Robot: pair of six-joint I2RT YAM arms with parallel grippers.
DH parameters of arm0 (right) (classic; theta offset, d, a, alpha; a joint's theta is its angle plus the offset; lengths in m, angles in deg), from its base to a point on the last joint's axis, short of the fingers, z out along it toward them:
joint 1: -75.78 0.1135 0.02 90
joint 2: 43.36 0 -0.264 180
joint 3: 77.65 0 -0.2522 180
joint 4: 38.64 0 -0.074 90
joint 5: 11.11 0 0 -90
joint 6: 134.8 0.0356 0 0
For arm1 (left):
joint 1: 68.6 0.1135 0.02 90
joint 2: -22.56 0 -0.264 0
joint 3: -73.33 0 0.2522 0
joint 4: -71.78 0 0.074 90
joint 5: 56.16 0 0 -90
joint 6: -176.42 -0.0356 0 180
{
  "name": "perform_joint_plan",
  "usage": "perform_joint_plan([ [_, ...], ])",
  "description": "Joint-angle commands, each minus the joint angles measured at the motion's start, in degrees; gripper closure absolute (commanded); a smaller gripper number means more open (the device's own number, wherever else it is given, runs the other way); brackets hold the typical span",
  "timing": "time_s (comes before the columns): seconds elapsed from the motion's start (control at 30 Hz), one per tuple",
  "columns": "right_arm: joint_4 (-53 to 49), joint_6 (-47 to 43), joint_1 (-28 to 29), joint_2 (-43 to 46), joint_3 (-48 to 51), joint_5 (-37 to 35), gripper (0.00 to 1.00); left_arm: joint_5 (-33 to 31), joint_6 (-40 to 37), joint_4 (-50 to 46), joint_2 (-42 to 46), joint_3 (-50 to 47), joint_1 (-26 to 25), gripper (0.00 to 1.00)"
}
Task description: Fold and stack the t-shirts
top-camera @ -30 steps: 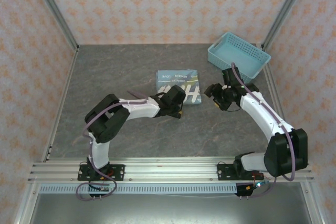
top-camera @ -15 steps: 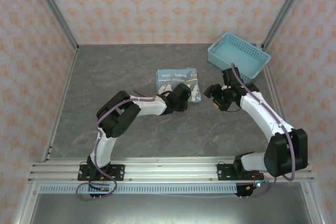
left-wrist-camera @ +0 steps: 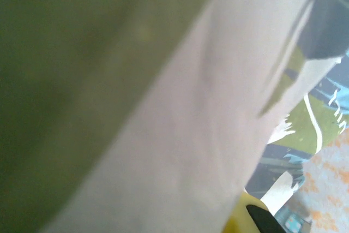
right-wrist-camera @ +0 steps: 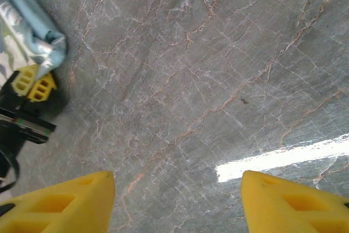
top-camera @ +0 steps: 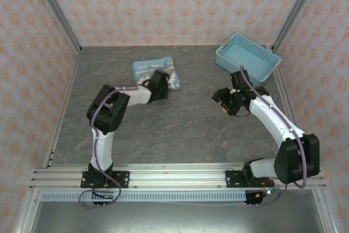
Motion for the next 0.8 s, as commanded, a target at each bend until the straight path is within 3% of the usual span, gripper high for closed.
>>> perform_joint_plan([
  [0.0,0.2,0.9,-0.3,0.3,-0.5,-0.3,0.38,3.7,-15.0,-9.7,3.0,0.3,6.6,0.95],
  [0.23,2.4,2.4,-0.3,-1.0,-0.1,0.1,0.38,8.2,-30.6,-15.6,4.3,1.2,20.4,0.94],
  [0.4,3.9,2.6,-0.2,-2.1,-0.7,0.8,0.38,13.2,-41.3,-20.5,-0.8,9.3,27.1,0.95],
  [0.53,9.1,2.5,0.5,-1.9,-0.6,4.5,0.37,15.0,-50.1,-29.2,-5.8,17.7,31.1,0.95],
  [0.77,24.5,5.4,2.1,2.5,1.9,8.4,0.35,15.3,-56.5,-33.3,-7.4,20.6,34.7,0.91],
])
